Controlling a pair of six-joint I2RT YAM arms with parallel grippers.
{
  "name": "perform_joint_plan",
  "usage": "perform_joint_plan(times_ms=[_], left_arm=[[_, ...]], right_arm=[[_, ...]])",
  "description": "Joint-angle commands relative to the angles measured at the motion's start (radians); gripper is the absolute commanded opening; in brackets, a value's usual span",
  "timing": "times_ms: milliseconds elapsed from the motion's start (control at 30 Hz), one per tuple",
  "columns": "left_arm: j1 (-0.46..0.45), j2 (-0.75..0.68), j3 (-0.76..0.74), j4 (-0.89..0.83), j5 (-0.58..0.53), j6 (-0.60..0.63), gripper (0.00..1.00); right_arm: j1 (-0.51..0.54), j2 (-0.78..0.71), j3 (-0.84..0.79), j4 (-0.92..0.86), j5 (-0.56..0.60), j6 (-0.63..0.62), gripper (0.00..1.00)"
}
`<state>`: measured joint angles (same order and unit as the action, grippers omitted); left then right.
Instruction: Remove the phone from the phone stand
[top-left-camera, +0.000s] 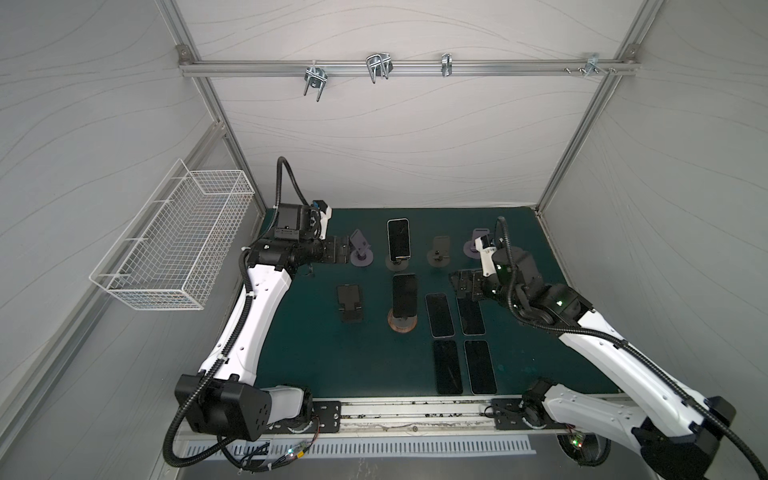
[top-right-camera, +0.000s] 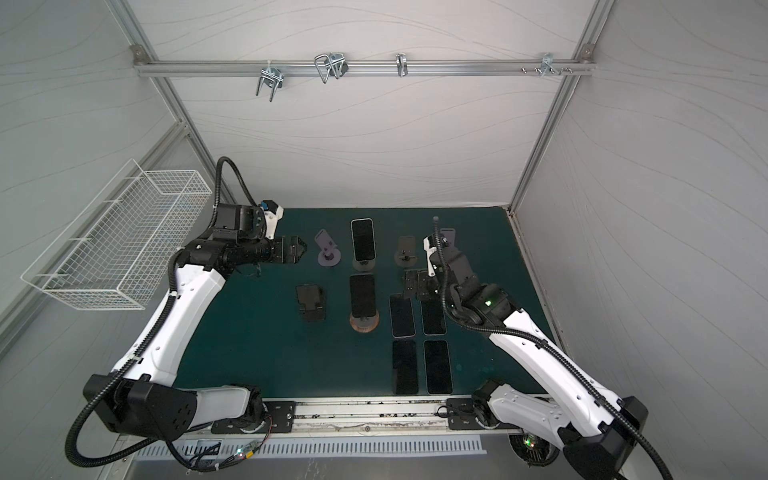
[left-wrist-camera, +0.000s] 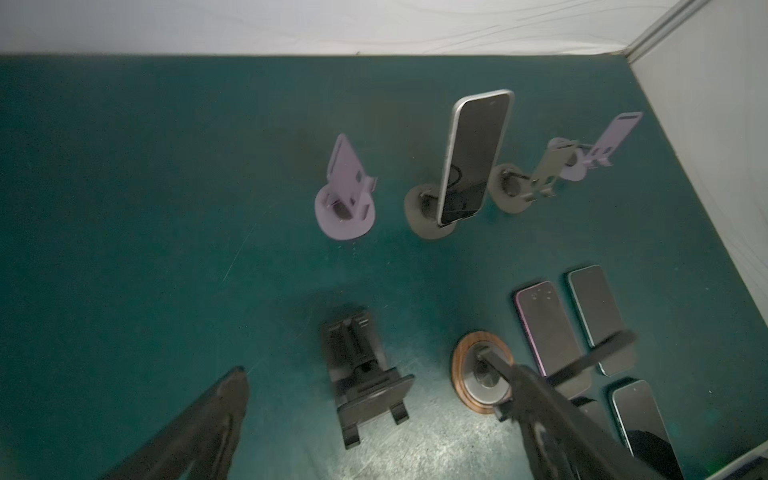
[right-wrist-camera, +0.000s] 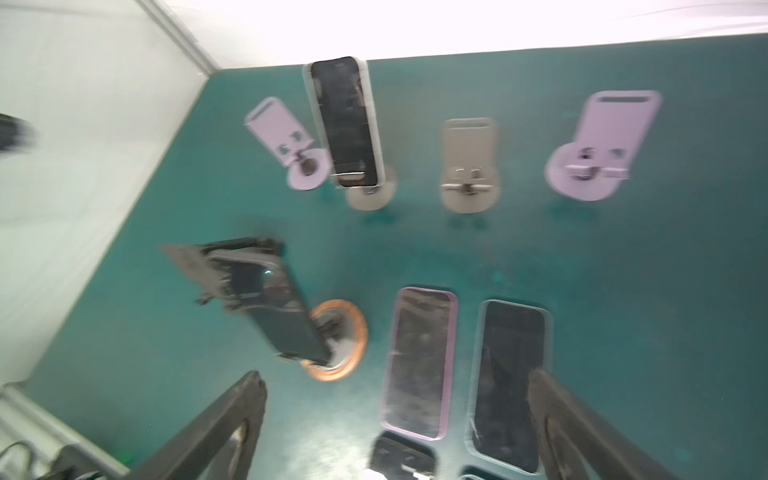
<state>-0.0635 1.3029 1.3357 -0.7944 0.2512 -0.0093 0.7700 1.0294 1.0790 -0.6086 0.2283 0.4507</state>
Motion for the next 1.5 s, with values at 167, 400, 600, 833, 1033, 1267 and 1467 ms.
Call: perform_joint_plan(times_ms=[167, 400, 600, 833, 1033, 1267, 1467], left_arm=[[0.137, 0.049, -0.099, 0.114, 0.050, 0.083, 1.00], [0.169, 0.064, -0.224, 0.268, -0.026, 0.092, 1.00], [0.219, 0.091, -0.321, 0.413, -0.078, 0.084, 1.00], [0.247, 0.128, -0.410, 0.573, -0.097, 0.121, 1.00], [0.264, 0.174, -0.445, 0.667, -0.098, 0.132, 1.00], [0.266, 0.181, -0.477, 0.717, -0.107, 0.145, 1.00], [0.272, 0.174, -0.487, 0.743, -0.126, 0.143, 1.00]], right_arm=[[0.230, 0.173, 0.154, -0.066, 0.236, 0.166, 0.99], [0.350, 0.343, 0.272, -0.129, 0.375, 0.246, 0.99], [0.379, 0.481, 0.338, -0.148, 0.387, 0.313, 0.99], [0.379, 0.589, 0.384, -0.128, 0.371, 0.319, 0.99], [0.379, 0.680, 0.458, -0.210, 0.430, 0.372, 0.99], [0.374, 0.788, 0.575, -0.332, 0.476, 0.461, 0.99], [0.358, 0.794, 0.542, -0.292, 0.445, 0.473, 0.99]])
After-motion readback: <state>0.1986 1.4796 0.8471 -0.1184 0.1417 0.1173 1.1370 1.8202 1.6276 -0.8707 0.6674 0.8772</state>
